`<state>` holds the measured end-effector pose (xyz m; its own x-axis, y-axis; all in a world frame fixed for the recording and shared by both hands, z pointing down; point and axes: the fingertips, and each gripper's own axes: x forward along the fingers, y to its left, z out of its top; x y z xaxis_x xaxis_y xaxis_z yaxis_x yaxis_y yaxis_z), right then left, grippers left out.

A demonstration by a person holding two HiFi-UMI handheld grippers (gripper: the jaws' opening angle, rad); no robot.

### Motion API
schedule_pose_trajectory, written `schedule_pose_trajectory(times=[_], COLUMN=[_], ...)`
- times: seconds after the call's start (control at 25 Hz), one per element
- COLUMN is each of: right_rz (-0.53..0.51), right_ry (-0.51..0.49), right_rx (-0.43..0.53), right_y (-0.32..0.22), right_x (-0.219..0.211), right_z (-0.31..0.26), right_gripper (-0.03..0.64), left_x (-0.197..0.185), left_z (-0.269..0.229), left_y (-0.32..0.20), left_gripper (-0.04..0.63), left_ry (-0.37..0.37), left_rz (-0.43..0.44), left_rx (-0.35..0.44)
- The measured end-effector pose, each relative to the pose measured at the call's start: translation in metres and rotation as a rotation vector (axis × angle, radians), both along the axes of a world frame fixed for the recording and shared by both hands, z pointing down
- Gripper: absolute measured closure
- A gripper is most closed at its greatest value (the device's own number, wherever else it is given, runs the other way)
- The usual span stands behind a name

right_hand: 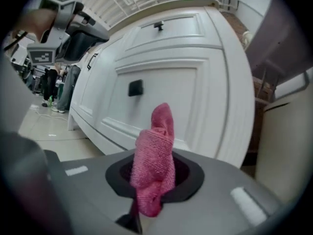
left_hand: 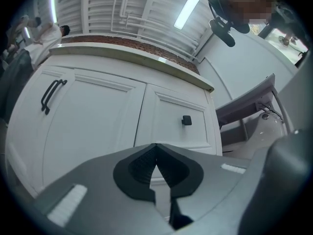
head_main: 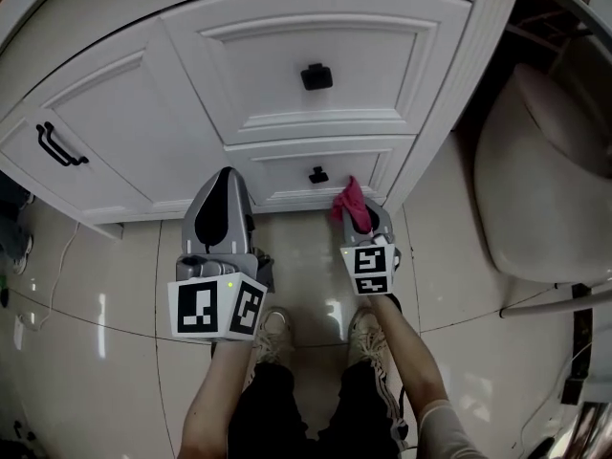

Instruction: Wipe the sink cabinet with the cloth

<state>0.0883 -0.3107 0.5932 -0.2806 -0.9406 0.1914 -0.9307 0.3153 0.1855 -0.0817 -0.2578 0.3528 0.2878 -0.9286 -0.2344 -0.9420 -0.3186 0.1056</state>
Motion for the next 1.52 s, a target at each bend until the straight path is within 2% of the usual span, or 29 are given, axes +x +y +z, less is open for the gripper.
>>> schedule_pose_trajectory(times=[0.08, 0.2, 0.32, 0.44, 0.56, 0.64, 0.72, 0.84, 0.92, 1.04, 1.08, 1.2, 1.28, 1.36, 1.52], right_rz=[0.078, 0.136, 0.139, 0.155, 0.141, 0.133, 0.122, 0.084, 0.06, 0.021, 0.0, -0.059, -0.067, -0.042, -0.01], right_ry=[0.0, 0.001, -0.022, -0.133, -0.21, -0.263, -0.308, -0.34, -0.375, -0.435, -0.431, -0.351, -0.31, -0.303, -0.326], right_rx=[-0.012, -0.035, -0.05, -0.057, -0.066, -0.027, 0.05, 0.155, 0.217, 0.256, 0.256, 0.264, 0.282, 0.295, 0.309], right_y=[0.001, 0.002, 0.003, 0.012, 0.044, 0.059, 0.061, 0.072, 0.081, 0.101, 0.111, 0.14, 0.153, 0.158, 0.156], right_x=[0.041, 0.077, 0.081, 0.077, 0.062, 0.054, 0.051, 0.042, 0.034, 0.013, 0.002, -0.031, -0.039, -0.037, -0.033], right_z=[0.005, 0.009, 0.008, -0.005, -0.029, -0.068, -0.126, -0.221, -0.284, -0.35, -0.362, -0.37, -0.365, -0.361, -0.356], right_gripper=[0.56, 0.56, 0.56, 0.56, 0.56, 0.56, 0.56, 0.56, 0.56, 0.56, 0.558, 0.558, 0.558, 0.56, 0.56], left_x=[0.002, -0.002, -0.006, -0.012, -0.025, -0.031, -0.027, -0.005, 0.009, 0.024, 0.028, 0.035, 0.03, 0.019, 0.023], left_z=[0.001, 0.004, 0.006, 0.004, -0.005, -0.03, -0.069, -0.122, -0.147, -0.163, -0.16, -0.134, -0.131, -0.14, -0.15], left_y=[-0.001, -0.002, -0.003, -0.002, 0.01, 0.016, 0.017, 0.031, 0.042, 0.061, 0.067, 0.076, 0.082, 0.09, 0.096], left_gripper=[0.581, 0.581, 0.581, 0.581, 0.581, 0.581, 0.581, 0.581, 0.581, 0.581, 0.581, 0.581, 0.58, 0.58, 0.58], left_ry=[-0.002, 0.046, 0.04, 0.027, 0.038, 0.063, 0.076, 0.026, -0.003, 0.029, 0.035, -0.033, -0.019, 0.0, -0.055], left_rz=[0.003, -0.003, -0.02, -0.046, -0.082, -0.091, -0.074, -0.04, -0.031, -0.006, 0.006, 0.027, 0.053, 0.041, -0.006], left_rx=[0.0, -0.02, -0.029, -0.029, -0.038, -0.003, 0.065, 0.127, 0.145, 0.131, 0.12, 0.048, 0.021, 0.055, 0.119])
